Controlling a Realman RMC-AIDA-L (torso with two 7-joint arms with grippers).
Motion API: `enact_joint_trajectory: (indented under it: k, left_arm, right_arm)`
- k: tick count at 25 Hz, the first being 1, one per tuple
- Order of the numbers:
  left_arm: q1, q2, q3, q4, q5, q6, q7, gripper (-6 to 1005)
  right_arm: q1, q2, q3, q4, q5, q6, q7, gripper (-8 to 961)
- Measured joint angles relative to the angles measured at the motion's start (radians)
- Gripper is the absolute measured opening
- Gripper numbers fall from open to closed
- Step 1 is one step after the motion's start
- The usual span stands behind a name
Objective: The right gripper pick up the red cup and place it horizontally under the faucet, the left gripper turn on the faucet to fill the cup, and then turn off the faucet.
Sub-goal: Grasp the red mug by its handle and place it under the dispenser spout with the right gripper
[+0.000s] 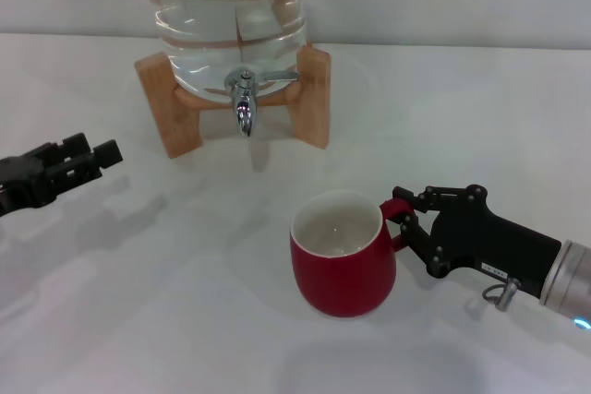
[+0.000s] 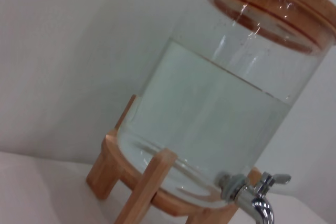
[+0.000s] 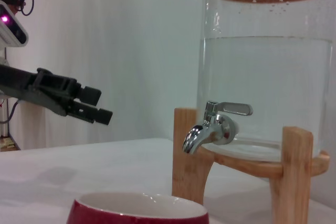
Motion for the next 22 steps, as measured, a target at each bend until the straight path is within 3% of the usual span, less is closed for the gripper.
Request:
enact_joint_trajectory:
  k: [12,22]
  left_arm:
    - [0.014,0.005,-0.007,0.000,0.070,0.016,-0.020,847]
    - [0.014,-0.002,-0.005,0.000,0.075,0.023,-0.021,848]
  right_arm:
    - [0.006,0.002,0.006,0.031,0.025,-0.016,-0.003,142]
    - [0.067,0.007,-0.057,0.048,0.089,-0.159,-0.011,143]
